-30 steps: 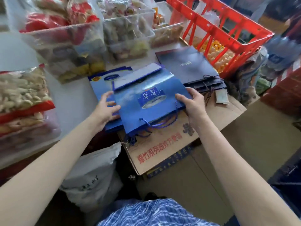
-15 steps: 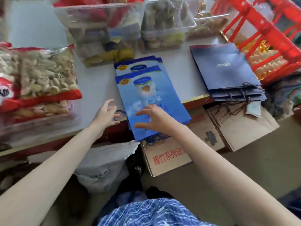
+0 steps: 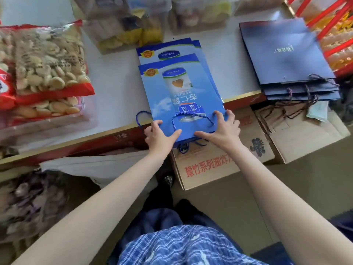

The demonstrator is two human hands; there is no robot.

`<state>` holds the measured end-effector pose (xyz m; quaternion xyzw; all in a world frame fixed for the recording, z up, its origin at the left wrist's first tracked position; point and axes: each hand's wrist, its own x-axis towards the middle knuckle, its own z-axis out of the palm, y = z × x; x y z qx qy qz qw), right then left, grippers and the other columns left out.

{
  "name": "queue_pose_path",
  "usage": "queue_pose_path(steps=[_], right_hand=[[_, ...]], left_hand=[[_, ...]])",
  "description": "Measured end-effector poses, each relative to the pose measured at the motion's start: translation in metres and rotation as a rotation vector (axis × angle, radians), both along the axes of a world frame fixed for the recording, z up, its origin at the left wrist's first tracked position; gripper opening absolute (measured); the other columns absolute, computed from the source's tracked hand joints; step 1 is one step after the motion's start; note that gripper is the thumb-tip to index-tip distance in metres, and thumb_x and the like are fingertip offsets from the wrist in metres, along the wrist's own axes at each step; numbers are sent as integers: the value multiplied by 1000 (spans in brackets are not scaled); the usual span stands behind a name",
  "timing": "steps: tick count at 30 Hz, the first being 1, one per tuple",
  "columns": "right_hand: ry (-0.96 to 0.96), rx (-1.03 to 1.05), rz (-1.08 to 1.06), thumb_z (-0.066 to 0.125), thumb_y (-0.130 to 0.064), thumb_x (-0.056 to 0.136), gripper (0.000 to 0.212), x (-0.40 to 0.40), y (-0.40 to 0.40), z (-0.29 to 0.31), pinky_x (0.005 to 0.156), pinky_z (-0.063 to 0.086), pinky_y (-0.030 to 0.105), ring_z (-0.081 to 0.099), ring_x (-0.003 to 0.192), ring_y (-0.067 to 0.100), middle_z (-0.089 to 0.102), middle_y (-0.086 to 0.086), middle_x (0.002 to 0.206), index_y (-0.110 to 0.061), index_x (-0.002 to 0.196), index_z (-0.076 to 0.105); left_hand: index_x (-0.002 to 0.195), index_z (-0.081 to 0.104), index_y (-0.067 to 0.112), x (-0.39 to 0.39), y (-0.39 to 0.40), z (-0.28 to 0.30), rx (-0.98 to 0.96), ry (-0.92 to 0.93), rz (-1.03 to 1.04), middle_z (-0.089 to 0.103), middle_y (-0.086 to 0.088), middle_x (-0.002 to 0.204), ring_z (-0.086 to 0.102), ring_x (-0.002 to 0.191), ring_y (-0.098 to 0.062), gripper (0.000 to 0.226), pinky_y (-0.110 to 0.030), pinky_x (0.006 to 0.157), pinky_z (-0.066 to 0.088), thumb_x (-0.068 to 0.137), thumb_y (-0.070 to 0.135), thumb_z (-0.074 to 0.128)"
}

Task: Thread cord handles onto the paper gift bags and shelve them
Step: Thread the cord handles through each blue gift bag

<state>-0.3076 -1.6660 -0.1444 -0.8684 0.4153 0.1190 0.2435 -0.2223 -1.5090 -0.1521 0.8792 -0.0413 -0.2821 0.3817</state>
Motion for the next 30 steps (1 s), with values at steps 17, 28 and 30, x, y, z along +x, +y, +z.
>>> queue_pose_path(steps=[17,28,30], right_hand=[[-199,-43,218,59,-54,83,73,61,73,1,102,28,41,25,126,34,23,16,144,-18,140,32],[-87,-95,396,48,-57,89,78,98,101,-35,116,0,38,1,145,30,4,21,156,-7,144,24],[-82,-117,405,50,-56,88,79,104,103,-39,116,0,39,2,145,31,4,22,155,-6,143,25]], left_hand=[[141,30,8,50,86,-8,-16,-366,100,33,-17,140,30,133,-26,77,-24,105,21,80,28,72],[147,16,3,74,84,-50,283,-194,-11,8,-16,156,3,145,-24,80,-39,116,5,90,44,54],[147,15,3,82,86,-51,271,-179,-38,7,-15,156,1,145,-23,82,-39,117,4,89,45,55]])
